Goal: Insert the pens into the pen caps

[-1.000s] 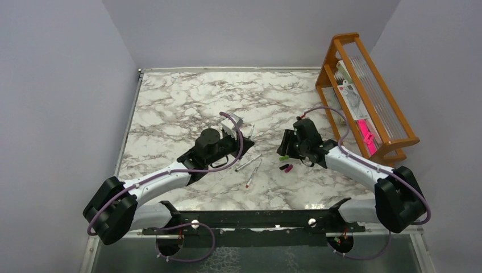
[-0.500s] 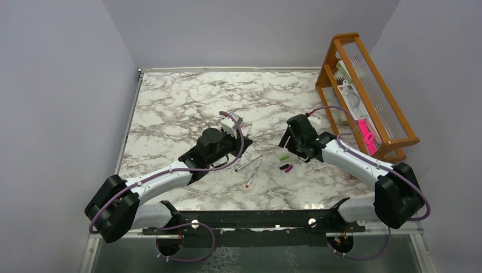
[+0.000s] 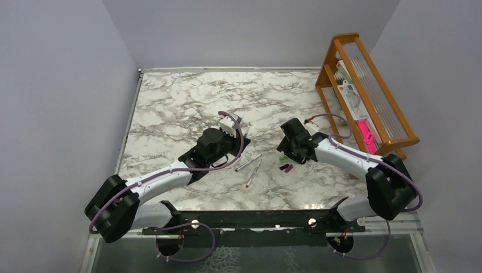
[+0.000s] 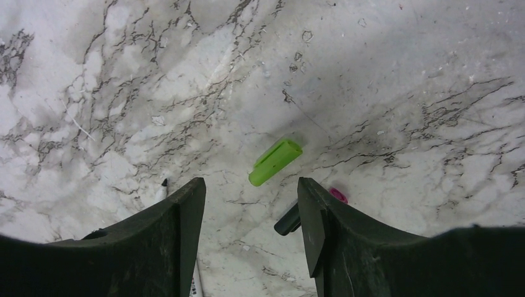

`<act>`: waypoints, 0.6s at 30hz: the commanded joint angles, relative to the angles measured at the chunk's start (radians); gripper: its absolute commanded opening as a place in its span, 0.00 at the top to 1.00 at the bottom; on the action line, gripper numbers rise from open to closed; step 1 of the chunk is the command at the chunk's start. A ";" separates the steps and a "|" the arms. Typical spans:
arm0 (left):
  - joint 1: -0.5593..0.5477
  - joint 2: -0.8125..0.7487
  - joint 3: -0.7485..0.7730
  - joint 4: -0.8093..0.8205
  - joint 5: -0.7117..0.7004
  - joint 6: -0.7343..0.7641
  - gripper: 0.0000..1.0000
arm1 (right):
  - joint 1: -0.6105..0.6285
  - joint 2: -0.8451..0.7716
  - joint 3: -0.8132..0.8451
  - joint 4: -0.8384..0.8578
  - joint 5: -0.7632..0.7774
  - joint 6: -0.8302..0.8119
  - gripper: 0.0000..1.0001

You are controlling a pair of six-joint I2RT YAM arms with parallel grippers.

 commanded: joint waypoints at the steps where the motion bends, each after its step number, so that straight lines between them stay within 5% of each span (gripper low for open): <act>1: 0.007 -0.012 0.022 -0.004 -0.026 -0.006 1.00 | 0.008 0.024 -0.015 0.035 -0.002 0.031 0.44; 18: 0.007 -0.019 0.008 -0.009 -0.039 -0.003 1.00 | 0.008 0.167 0.036 0.013 -0.012 -0.003 0.52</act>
